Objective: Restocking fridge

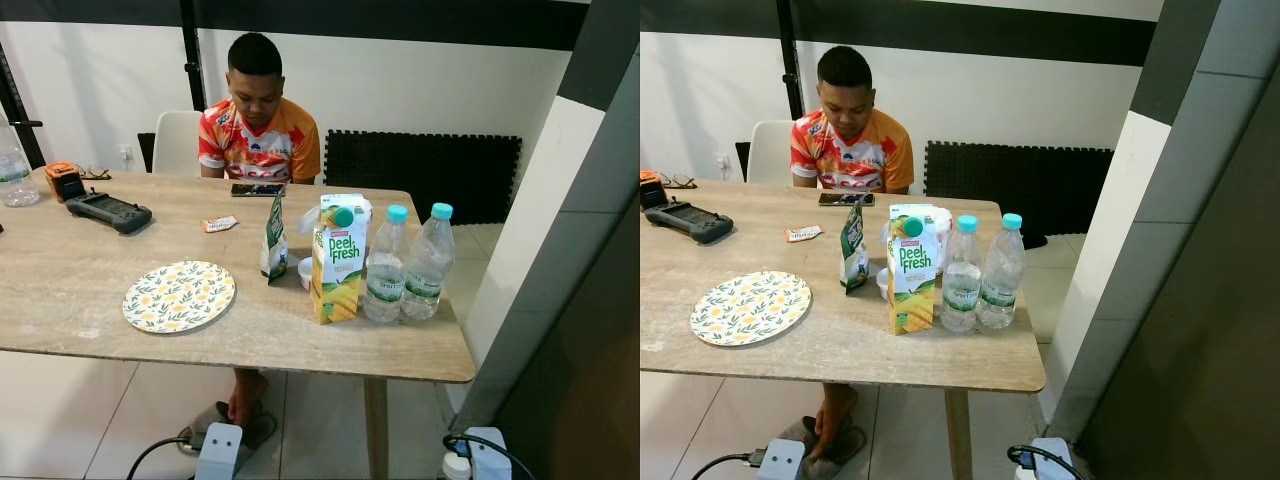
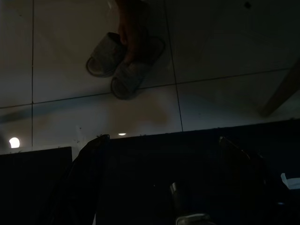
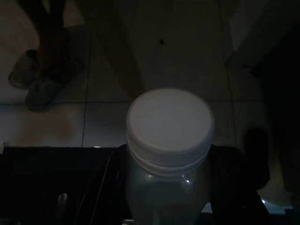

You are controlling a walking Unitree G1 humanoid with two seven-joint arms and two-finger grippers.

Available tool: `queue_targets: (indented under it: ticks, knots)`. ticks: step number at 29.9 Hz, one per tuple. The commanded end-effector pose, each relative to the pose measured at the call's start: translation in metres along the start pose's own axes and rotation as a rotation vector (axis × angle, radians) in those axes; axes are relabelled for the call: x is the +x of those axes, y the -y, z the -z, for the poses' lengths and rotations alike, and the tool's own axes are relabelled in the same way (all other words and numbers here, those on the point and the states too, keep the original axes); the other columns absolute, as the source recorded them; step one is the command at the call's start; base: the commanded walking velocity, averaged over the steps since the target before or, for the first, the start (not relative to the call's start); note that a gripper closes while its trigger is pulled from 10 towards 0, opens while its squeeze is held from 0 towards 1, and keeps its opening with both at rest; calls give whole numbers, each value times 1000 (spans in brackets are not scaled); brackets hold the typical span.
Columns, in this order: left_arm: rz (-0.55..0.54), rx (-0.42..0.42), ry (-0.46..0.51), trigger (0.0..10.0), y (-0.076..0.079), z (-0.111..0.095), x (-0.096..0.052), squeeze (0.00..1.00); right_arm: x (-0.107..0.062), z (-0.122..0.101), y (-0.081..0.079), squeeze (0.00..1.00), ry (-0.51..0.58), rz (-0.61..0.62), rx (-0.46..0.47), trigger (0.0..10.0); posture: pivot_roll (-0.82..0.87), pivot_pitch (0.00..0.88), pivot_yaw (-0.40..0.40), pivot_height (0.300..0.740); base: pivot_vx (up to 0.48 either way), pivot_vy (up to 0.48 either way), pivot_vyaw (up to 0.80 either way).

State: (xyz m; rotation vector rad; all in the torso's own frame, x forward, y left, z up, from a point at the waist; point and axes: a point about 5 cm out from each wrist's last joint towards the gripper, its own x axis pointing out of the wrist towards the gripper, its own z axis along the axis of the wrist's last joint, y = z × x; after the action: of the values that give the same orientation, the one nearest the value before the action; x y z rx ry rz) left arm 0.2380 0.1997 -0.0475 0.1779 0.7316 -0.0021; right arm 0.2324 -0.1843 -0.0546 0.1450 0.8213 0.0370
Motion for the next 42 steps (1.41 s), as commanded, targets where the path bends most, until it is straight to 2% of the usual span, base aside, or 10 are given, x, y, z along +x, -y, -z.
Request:
queue_targets:
  ticks: [1,19,42]
  knots:
    - [16,1,-27,10000,4,6,-1,0,-1,0,4,0,18,27,32,10000,-45,46,-42,740,0,0,0]
    - [26,-11,-28,10000,6,7,-1,0,-1,2,4,0,12,33,14,10000,-43,35,-52,740,0,0,0]
    - [19,-14,-20,10000,4,3,0,0,1,-6,2,0,17,28,2,10000,-54,50,-58,740,-292,0,0]
